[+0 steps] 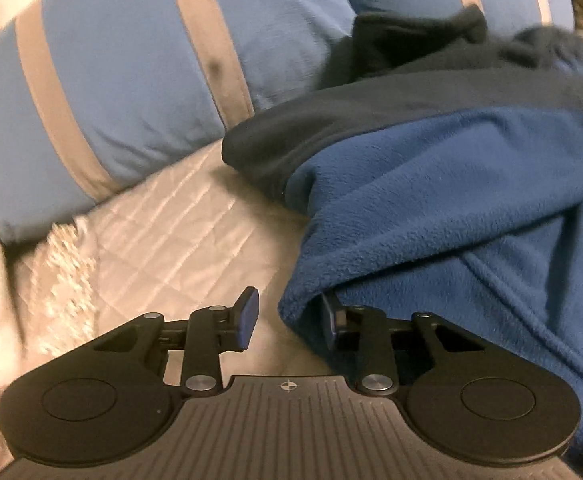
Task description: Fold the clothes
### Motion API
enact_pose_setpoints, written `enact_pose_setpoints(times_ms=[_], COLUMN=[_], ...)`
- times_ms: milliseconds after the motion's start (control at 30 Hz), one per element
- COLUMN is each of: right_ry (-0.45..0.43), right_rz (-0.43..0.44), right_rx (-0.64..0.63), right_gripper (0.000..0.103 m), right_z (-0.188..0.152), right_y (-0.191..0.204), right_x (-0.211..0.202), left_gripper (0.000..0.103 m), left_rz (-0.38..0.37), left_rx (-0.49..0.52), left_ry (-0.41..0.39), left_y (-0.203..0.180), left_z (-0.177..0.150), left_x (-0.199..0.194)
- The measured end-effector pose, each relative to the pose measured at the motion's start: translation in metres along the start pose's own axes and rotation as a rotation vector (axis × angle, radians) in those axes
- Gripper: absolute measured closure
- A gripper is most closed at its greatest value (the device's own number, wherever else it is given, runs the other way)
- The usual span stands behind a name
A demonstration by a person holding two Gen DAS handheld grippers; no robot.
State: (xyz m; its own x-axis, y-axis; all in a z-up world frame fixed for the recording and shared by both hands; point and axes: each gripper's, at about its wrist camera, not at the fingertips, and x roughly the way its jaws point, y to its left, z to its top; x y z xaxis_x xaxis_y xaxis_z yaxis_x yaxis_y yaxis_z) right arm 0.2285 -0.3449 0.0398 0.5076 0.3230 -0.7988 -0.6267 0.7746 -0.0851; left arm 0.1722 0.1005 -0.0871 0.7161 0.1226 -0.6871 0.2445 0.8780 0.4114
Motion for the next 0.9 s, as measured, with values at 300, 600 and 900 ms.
enact_pose_setpoints(times_ms=[300,600,900], right_ry=[-0.052,-0.174,-0.350], right_rz=[-0.064,-0.186,-0.337], right_rx=[0.163,0.364,0.493], right_gripper=[0.000,0.000,0.000], right_z=[-0.041,-0.055,-0.039], right_y=[-0.035,-0.093,-0.156], right_x=[-0.052,-0.106,-0.170], left_gripper=[0.029,0.021,0.020], left_rz=[0.056,-0.025,-0.030], left_rx=[-0.077,-0.211,-0.340], left_ry=[-0.058,-0.128,-0.356], left_y=[0.021,0.082,0.139], left_z=[0.016,0.067,0.148], left_x=[-0.052,-0.125,-0.222])
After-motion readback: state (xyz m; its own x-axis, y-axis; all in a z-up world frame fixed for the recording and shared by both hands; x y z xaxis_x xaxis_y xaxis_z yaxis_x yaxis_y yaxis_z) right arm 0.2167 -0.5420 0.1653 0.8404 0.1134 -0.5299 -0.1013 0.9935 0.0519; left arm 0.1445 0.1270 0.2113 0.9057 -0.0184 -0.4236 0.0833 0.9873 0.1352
